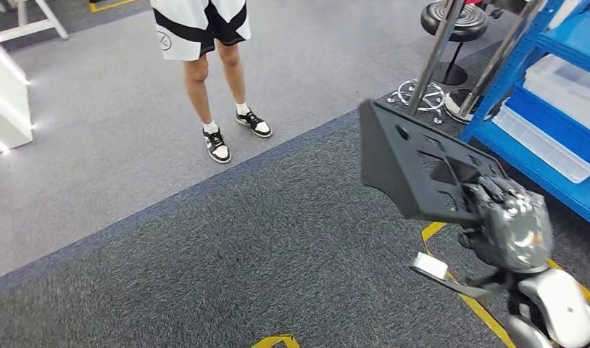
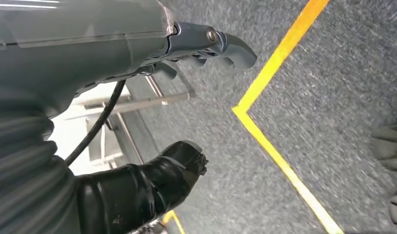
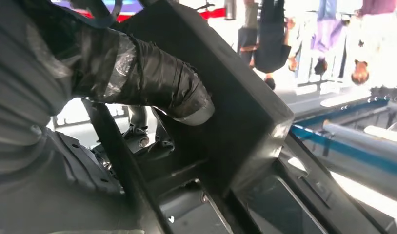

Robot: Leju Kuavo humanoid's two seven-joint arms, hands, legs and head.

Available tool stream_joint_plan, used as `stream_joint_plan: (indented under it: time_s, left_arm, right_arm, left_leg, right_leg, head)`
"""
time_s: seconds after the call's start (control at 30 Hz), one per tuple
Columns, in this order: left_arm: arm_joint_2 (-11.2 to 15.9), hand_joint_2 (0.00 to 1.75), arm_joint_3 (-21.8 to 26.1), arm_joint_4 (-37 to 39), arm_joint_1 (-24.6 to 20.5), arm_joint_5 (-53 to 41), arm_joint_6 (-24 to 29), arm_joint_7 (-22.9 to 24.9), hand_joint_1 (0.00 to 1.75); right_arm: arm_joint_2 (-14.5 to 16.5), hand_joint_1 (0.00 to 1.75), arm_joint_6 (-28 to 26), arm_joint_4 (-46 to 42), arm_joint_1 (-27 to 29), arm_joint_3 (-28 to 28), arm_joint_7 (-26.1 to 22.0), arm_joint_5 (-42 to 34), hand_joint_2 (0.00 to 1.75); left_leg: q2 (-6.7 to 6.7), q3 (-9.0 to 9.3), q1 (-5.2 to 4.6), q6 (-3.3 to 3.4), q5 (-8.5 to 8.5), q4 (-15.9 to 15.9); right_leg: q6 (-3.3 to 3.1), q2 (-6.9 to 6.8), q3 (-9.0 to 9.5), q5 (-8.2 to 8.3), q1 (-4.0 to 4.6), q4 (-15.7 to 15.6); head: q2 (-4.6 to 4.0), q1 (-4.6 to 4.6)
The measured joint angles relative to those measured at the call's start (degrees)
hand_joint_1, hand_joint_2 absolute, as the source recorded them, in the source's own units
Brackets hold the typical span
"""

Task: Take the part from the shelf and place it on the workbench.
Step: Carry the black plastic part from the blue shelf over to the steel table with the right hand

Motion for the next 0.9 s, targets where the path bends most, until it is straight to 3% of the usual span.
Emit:
stream_joint_plan:
  time_s: [0.03, 0.1, 0.17, 0.23, 0.3, 0.37, 0.43, 0.5, 0.53, 0.57, 0.6, 0.67, 0.73, 0.8, 0.83, 0.9]
  left_arm:
    - [-0.31, 1.75, -0.16, 0.0, 0.02, -0.21, -0.18, 0.03, 0.0]
    - [-0.78, 1.75, -0.39, 0.0, 0.07, -0.38, -0.49, 0.19, 0.0]
    - [-1.01, 1.75, -0.46, 0.0, -0.17, -0.22, -0.63, 0.28, 0.0]
    - [-1.26, 1.75, -0.46, 0.0, -0.59, 0.06, -0.66, 0.05, 0.0]
    - [-1.51, 1.75, -0.45, -0.01, -0.81, 0.31, -0.61, -0.54, 0.0]
    - [-1.71, 1.75, -0.44, -0.02, -1.08, 0.59, -0.51, -1.12, 0.0]
    - [-1.84, 1.75, -0.43, -0.02, -1.4, 0.81, -0.27, -1.15, 0.0]
    - [-1.89, 1.75, -0.41, -0.02, -1.57, 1.01, -0.15, -0.67, 0.0]
    - [-1.95, 1.75, -0.38, -0.02, -1.61, 1.13, -0.2, -0.39, 0.0]
    - [-2.02, 1.75, -0.34, -0.02, -1.63, 1.25, -0.24, -0.15, 0.0]
    - [-2.09, 1.75, -0.28, -0.02, -1.64, 1.34, -0.28, 0.05, 0.0]
    - [-2.2, 1.75, -0.14, -0.02, -1.67, 1.52, -0.31, 0.31, 0.0]
    - [-2.23, 1.75, 0.05, -0.02, -1.67, 1.71, -0.26, 0.49, 0.0]
    - [-2.21, 1.75, 0.19, -0.02, -1.52, 1.8, -0.16, 0.62, 0.0]
    - [-2.2, 1.75, 0.24, -0.02, -1.42, 1.8, -0.11, 0.66, 0.0]
    - [-2.19, 1.75, 0.29, -0.02, -1.42, 1.74, -0.04, 0.68, 0.0]
  right_arm:
    - [-0.59, 1.75, 0.02, -1.43, 3.54, -4.09, -1.72, -0.92, 1.75]
    - [-1.26, 1.75, 1.07, -3.8, 7.83, -11.18, -4.88, -2.41, 1.75]
    - [-1.63, 1.75, 2.66, -5.24, 9.74, -15.93, -6.79, -3.06, 1.75]
    - [-1.77, 1.75, 3.67, -5.98, 10.76, -18.93, -7.74, -3.19, 1.75]
    - [-1.83, 1.75, 4.01, -6.32, 11.13, -20.4, -8.35, -3.13, 1.75]
    - [-1.9, 1.75, 4.08, -6.35, 10.66, -20.9, -9.0, -3.0, 1.75]
    - [-1.82, 1.75, 4.21, -5.96, 9.52, -20.91, -9.68, -2.63, 1.75]
    - [-1.54, 1.75, 4.38, -5.16, 8.06, -20.27, -10.1, -2.05, 1.75]
    - [-1.38, 1.75, 4.45, -4.7, 7.31, -19.65, -10.18, -1.77, 1.75]
    - [-1.25, 1.75, 4.49, -4.3, 6.64, -18.95, -10.16, -1.57, 1.75]
    - [-1.17, 1.75, 4.49, -3.98, 6.08, -18.33, -10.08, -1.41, 1.75]
    - [-1.09, 1.75, 4.4, -3.48, 5.3, -17.41, -9.92, -1.29, 1.75]
    - [-1.01, 1.75, 4.25, -3.03, 4.71, -16.73, -9.79, -1.41, 1.75]
    - [-0.93, 1.75, 4.03, -2.66, 4.17, -16.14, -9.7, -1.85, 1.75]
    - [-0.87, 1.75, 3.91, -2.51, 3.88, -15.89, -9.69, -2.14, 1.75]
    - [-0.7, 1.75, 3.56, -2.26, 3.52, -15.52, -9.69, -2.54, 1.75]
  left_leg:
    - [0.2, 0.04, 0.1, 0.06, 0.24, 0.5]
    - [1.03, 3.62, -0.02, 0.68, 3.45, -5.17]
    - [4.17, 8.01, -0.77, 1.8, 5.75, -12.99]
    - [5.8, 9.4, -1.5, 2.53, 5.87, -16.13]
    - [4.12, 9.6, -1.43, 2.9, 6.36, -16.92]
    - [2.48, 10.25, -1.05, 3.36, 7.28, -18.1]
    - [0.92, 10.44, -0.91, 3.65, 7.87, -18.6]
    - [-0.75, 10.11, -0.95, 3.75, 7.97, -18.28]
    - [-1.7, 9.96, -0.96, 3.74, 7.96, -18.01]
    - [-2.71, 9.83, -0.94, 3.69, 7.93, -17.67]
    - [-3.74, 9.72, -0.9, 3.56, 7.84, -17.25]
    - [-5.63, 9.24, -0.86, 3.07, 7.58, -16.22]
    - [-7.23, 8.44, -0.82, 2.37, 7.62, -15.59]
    - [-8.57, 7.83, -0.72, 1.68, 7.92, -15.57]
    - [-8.19, 7.56, -0.77, 1.42, 7.76, -15.26]
    - [-4.96, 5.79, -0.91, 0.97, 5.73, -11.8]
  right_leg:
    - [0.03, -0.8, 0.02, -0.1, 0.02, 0.01]
    - [0.11, -1.83, 0.21, -0.24, 0.06, 0.0]
    - [0.37, -2.56, 0.55, -0.37, 0.18, -0.05]
    - [0.93, -3.59, 0.85, -0.42, 0.19, -0.22]
    - [1.66, -4.51, 1.28, -0.45, 0.06, -0.5]
    - [2.24, -1.55, 1.06, -1.74, -0.19, 0.89]
    - [2.56, 2.86, -1.36, -5.06, -0.45, 6.43]
    - [2.76, 4.12, -4.56, -7.61, -0.51, 12.94]
    - [2.86, 4.2, -5.2, -7.35, -0.55, 14.09]
    - [2.92, 4.29, -4.79, -5.97, -0.64, 13.04]
    - [3.0, 4.7, -3.4, -3.81, -0.82, 10.02]
    - [3.07, 7.16, -0.36, -1.09, -1.24, 3.51]
    - [2.84, 8.53, 0.55, -0.83, -1.22, 1.13]
    - [2.25, 7.16, 0.44, -0.58, -1.1, 0.97]
    - [1.87, 6.41, 0.53, -0.47, -1.16, 0.79]
    - [1.03, 4.82, 0.67, -0.29, -1.26, 0.43]
  head:
    - [0.0, 0.0]
    - [0.0, -0.01]
    - [0.0, 0.02]
    - [0.0, 0.03]
    - [0.0, 0.02]
    - [0.0, 0.09]
    - [0.0, 0.2]
    - [0.0, 0.26]
    - [0.0, 0.26]
    - [0.0, 0.26]
    - [0.0, 0.26]
    - [0.0, 0.27]
    - [0.0, 0.28]
    - [0.0, 0.28]
    - [0.0, 0.26]
    - [0.0, 0.16]
